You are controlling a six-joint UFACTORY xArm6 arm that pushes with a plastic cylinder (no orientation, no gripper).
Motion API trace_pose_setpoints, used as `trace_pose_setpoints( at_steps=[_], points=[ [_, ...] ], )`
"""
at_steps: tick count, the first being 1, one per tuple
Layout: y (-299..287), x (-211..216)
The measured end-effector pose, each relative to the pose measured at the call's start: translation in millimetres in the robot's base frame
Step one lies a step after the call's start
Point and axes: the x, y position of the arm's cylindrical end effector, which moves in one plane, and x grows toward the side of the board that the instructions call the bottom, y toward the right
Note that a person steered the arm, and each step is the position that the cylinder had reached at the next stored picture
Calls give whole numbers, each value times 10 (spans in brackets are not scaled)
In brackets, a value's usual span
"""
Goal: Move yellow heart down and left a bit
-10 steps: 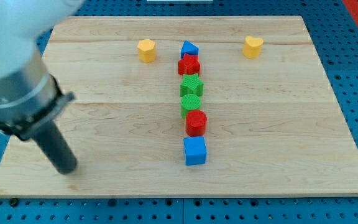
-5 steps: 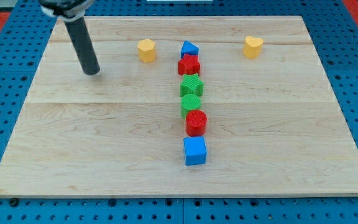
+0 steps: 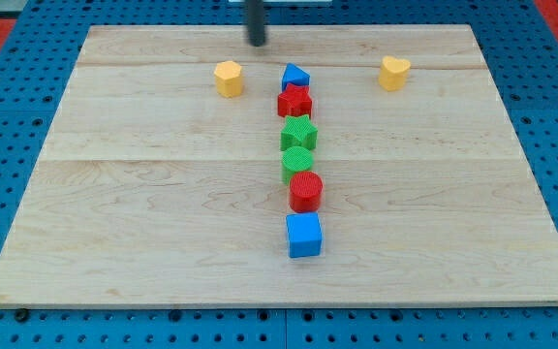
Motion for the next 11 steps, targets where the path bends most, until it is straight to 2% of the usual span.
trace_pose_setpoints(
  at_steps=[1, 2, 3, 6, 7, 9, 11],
  points=[
    [1030, 37],
    [1197, 338],
    [1037, 657],
    [1766, 647],
    [1951, 823],
    [1507, 911],
    [1390, 1034]
  ],
)
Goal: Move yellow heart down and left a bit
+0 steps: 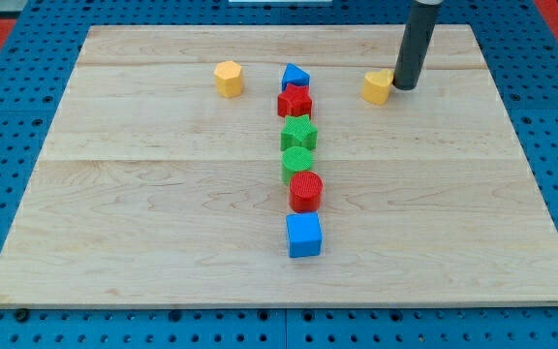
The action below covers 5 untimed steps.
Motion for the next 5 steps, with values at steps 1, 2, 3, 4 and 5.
trace_pose_setpoints(
  at_steps=[1, 2, 3, 4, 5],
  points=[
    [-30, 112],
    [-221, 112],
    [-233, 111],
    [-168, 0],
    [-181, -31]
  ],
)
